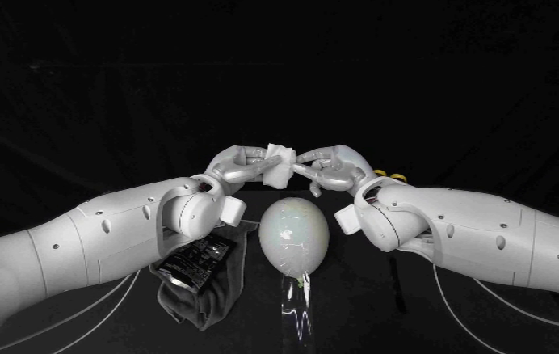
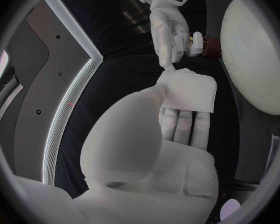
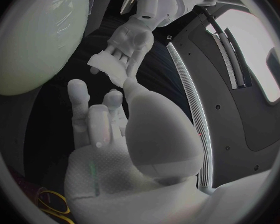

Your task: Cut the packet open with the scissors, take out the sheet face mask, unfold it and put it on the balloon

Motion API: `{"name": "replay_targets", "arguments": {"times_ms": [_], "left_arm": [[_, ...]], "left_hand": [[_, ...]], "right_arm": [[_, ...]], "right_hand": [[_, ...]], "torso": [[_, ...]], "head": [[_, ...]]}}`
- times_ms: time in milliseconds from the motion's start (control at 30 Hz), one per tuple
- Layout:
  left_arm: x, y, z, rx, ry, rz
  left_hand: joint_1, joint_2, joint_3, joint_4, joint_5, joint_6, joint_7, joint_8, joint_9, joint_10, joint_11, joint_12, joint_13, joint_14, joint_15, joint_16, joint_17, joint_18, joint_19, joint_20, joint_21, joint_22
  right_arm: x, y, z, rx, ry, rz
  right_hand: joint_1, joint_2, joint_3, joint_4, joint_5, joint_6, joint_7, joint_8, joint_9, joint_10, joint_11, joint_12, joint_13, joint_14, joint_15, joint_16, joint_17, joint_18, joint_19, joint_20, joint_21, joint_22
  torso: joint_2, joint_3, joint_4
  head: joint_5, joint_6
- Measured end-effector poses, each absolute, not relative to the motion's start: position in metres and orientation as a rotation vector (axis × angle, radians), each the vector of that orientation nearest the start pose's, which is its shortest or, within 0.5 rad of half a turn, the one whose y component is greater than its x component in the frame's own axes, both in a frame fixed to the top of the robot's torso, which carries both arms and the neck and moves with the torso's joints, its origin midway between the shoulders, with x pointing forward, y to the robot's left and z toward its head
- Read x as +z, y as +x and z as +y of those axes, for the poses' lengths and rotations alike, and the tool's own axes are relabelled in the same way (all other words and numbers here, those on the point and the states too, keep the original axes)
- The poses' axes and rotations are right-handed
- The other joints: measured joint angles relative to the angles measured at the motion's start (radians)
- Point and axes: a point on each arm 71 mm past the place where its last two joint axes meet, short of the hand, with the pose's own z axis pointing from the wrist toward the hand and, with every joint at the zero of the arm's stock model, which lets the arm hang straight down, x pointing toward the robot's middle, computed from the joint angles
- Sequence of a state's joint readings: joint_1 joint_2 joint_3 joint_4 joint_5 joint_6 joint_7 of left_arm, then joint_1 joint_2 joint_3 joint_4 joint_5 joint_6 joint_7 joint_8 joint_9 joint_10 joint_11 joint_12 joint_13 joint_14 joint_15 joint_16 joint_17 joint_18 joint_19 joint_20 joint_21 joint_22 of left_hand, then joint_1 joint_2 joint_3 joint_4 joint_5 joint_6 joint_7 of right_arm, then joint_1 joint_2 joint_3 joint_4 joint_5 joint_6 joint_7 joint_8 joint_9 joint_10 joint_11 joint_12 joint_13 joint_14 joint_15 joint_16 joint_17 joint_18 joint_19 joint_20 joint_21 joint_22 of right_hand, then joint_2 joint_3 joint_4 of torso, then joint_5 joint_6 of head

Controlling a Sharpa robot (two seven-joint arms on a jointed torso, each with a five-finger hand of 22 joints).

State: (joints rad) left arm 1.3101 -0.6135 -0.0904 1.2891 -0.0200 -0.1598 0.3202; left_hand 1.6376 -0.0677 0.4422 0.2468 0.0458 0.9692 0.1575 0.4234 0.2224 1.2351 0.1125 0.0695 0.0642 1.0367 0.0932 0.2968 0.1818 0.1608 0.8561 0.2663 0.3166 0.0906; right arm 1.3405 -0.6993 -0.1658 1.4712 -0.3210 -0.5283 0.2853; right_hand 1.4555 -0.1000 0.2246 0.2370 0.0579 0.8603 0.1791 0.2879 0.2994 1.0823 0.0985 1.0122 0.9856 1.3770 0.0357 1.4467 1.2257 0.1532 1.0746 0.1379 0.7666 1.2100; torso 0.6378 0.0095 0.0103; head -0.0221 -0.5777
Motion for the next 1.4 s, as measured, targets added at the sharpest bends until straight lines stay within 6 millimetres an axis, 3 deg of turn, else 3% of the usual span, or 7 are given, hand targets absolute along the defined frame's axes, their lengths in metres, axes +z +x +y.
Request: {"name": "replay_targets", "arguments": {"times_ms": [267,333,433,700,933,1067,1400], "left_arm": [[-0.1553,0.5378,0.1486,-1.639,-0.976,1.548],[-0.1553,0.5378,0.1483,-1.639,-0.976,1.549],[-0.1553,0.5378,0.1482,-1.639,-0.976,1.549],[-0.1553,0.5379,0.1482,-1.638,-0.976,1.549],[-0.1553,0.5379,0.1482,-1.638,-0.976,1.549],[-0.1552,0.5375,0.1476,-1.639,-0.976,1.551],[-0.155,0.5357,0.146,-1.644,-0.974,1.557]], "left_hand": [[-0.001,-0.001,0.0,0.0,0.0,0.0,0.0,-0.001,0.014,0.0,0.0,0.0,0.0,0.0,0.0,0.0,0.001,0.0,0.0,0.0,0.0,0.0],[-0.001,-0.001,0.0,0.0,0.0,-0.002,0.001,0.0,0.021,0.0,0.0,0.0,0.0,0.0,0.0,0.0,0.001,0.0,0.0,0.0,0.0,0.0],[-0.001,-0.001,0.0,0.0,0.0,-0.002,0.001,0.002,0.021,0.0,0.0,0.0,0.0,0.0,0.0,0.0,0.001,0.0,0.0,0.0,0.0,0.0],[-0.002,-0.003,0.0,0.0,-0.002,-0.003,0.0,0.004,0.021,0.0,0.0,0.0,0.0,0.0,0.0,0.0,0.001,0.0,0.0,0.0,0.0,0.0],[-0.003,-0.003,0.004,-0.004,-0.003,-0.003,0.0,0.004,0.021,0.0,0.0,0.0,0.0,0.0,0.0,0.0,0.002,-0.001,0.0,0.0,0.0,0.001],[-0.004,-0.004,0.004,-0.004,-0.004,-0.003,0.0,0.004,0.022,0.0,0.0,0.0,0.0,0.0,0.0,0.0,0.002,0.001,0.0,0.0,0.0,0.001],[-0.004,-0.004,0.004,-0.004,0.0,-0.004,0.0,0.003,0.022,0.0,0.0,0.0,0.0,0.0,0.0,0.0,0.003,0.01,0.0,0.0,0.0,0.001]], "right_arm": [[-0.1526,0.5025,-0.1517,1.317,0.702,1.487],[-0.1524,0.502,-0.151,1.322,0.7,1.488],[-0.1523,0.5019,-0.1508,1.323,0.699,1.488],[-0.1519,0.5018,-0.1511,1.325,0.697,1.484],[-0.1515,0.5018,-0.1511,1.324,0.696,1.48],[-0.1513,0.5019,-0.151,1.321,0.696,1.477],[-0.1511,0.5031,-0.1525,1.302,0.7,1.466]], "right_hand": [[0.0,0.0,0.0,0.0,-0.004,-0.001,0.001,0.0,-0.002,-0.003,0.003,0.005,0.004,0.0,0.0,0.0,0.007,0.0,0.0,0.0,0.025,0.015],[0.012,0.012,0.0,0.0,-0.004,0.009,-0.008,0.004,-0.002,0.009,-0.005,0.02,0.014,0.001,-0.001,0.005,0.015,-0.001,0.008,0.006,0.041,0.024],[0.02,0.02,0.003,-0.003,-0.004,0.024,-0.009,0.012,-0.003,0.032,-0.008,0.039,0.03,0.013,-0.005,0.014,0.029,-0.006,0.024,0.002,0.061,0.034],[0.047,0.062,0.039,-0.015,-0.004,0.092,-0.04,0.055,0.009,0.129,-0.03,0.13,0.117,0.066,-0.025,0.047,0.081,-0.008,0.091,-0.011,0.162,0.079],[0.054,0.076,0.063,-0.037,-0.004,0.125,-0.067,0.091,0.022,0.158,-0.022,0.186,0.173,0.09,-0.043,0.069,0.085,-0.015,0.142,-0.035,0.239,0.098],[0.055,0.077,0.078,-0.047,-0.004,0.13,-0.072,0.107,0.028,0.175,-0.018,0.199,0.197,0.09,-0.054,0.076,0.085,-0.029,0.162,-0.047,0.269,0.098],[0.055,0.077,0.1,-0.068,-0.006,0.13,-0.072,0.126,0.037,0.187,-0.018,0.219,0.214,0.089,-0.061,0.079,0.082,-0.032,0.186,-0.055,0.301,0.098]], "torso": [[0.0,-0.0002,-0.0001],[0.0,-0.0002,0.0],[0.0,-0.0001,0.0],[0.0,-0.0001,-0.0003],[0.0,-0.0001,-0.0003],[0.0,-0.0001,-0.0003],[0.0,-0.0004,-0.0001]], "head": [[-0.001,0.0],[-0.001,0.0],[-0.001,-0.001],[0.0,0.0],[-0.002,0.0],[-0.002,0.0],[-0.003,-0.001]]}}
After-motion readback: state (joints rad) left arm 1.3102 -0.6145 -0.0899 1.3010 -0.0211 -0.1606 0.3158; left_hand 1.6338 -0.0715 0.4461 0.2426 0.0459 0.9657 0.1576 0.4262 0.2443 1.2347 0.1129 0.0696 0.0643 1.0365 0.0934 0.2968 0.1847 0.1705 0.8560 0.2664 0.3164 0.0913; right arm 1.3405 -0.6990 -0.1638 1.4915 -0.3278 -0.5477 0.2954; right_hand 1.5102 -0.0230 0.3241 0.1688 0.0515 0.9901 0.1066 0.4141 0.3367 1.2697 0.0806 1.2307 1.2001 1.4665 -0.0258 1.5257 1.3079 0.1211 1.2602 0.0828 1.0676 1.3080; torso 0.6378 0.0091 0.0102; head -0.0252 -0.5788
